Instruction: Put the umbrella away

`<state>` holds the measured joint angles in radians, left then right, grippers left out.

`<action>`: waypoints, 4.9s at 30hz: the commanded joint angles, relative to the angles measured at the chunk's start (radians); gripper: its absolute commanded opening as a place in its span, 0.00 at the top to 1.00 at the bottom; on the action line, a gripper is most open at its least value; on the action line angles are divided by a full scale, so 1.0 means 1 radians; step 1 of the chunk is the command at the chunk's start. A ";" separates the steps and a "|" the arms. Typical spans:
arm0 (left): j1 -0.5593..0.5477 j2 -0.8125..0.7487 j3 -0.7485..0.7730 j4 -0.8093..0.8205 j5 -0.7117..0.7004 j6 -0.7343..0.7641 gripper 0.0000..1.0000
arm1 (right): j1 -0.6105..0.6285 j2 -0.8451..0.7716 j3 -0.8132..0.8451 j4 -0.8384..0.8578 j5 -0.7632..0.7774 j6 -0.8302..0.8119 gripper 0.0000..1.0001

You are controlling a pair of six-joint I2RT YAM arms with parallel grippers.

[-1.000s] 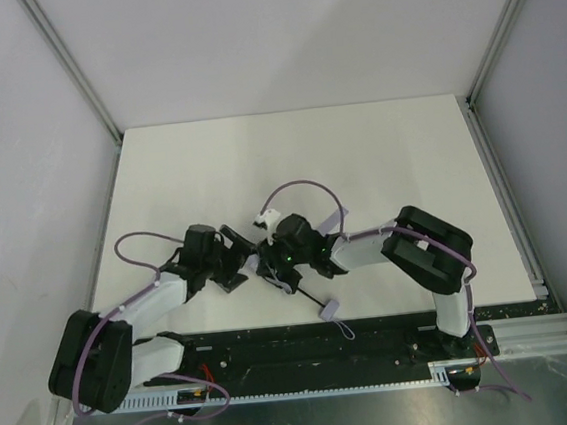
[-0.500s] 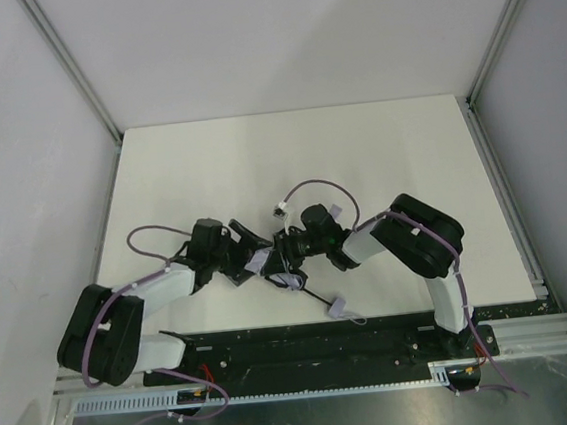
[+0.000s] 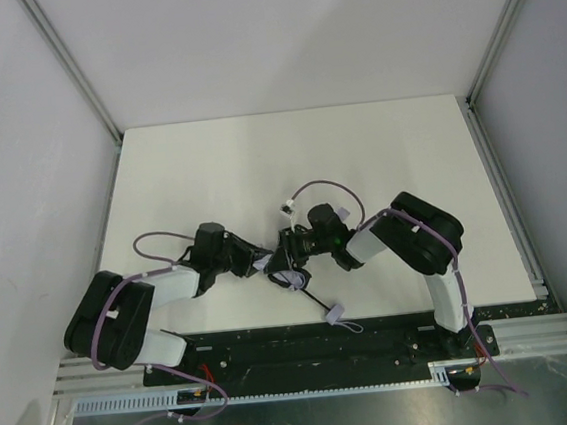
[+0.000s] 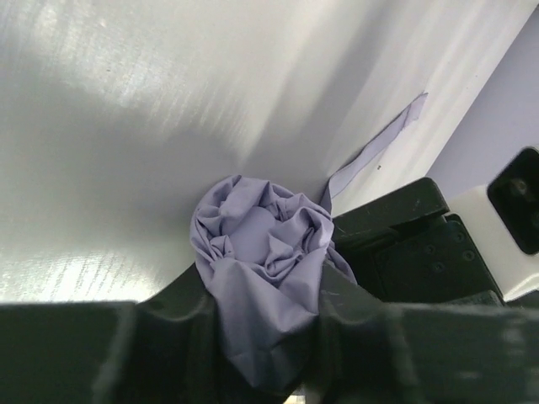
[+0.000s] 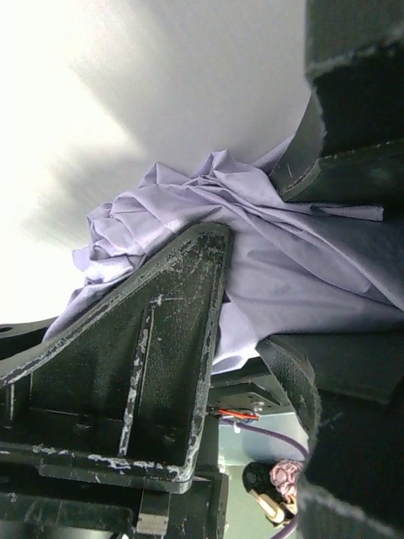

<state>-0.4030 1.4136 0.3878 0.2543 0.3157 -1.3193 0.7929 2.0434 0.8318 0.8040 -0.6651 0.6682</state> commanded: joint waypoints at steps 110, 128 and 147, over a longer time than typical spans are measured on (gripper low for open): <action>-0.087 0.032 0.102 -0.378 -0.086 0.065 0.34 | 0.008 -0.059 -0.059 -0.077 -0.215 -0.030 1.00; -0.089 0.005 0.086 -0.344 -0.022 -0.026 1.00 | 0.173 -0.314 0.053 -0.717 0.470 -0.331 0.35; -0.089 -0.025 0.085 -0.368 -0.005 -0.036 0.99 | 0.379 -0.188 0.236 -0.946 0.924 -0.441 0.99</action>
<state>-0.4896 1.4128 0.4946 -0.0486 0.3458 -1.3621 1.2118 1.8290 1.0702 -0.1757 0.3126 0.2653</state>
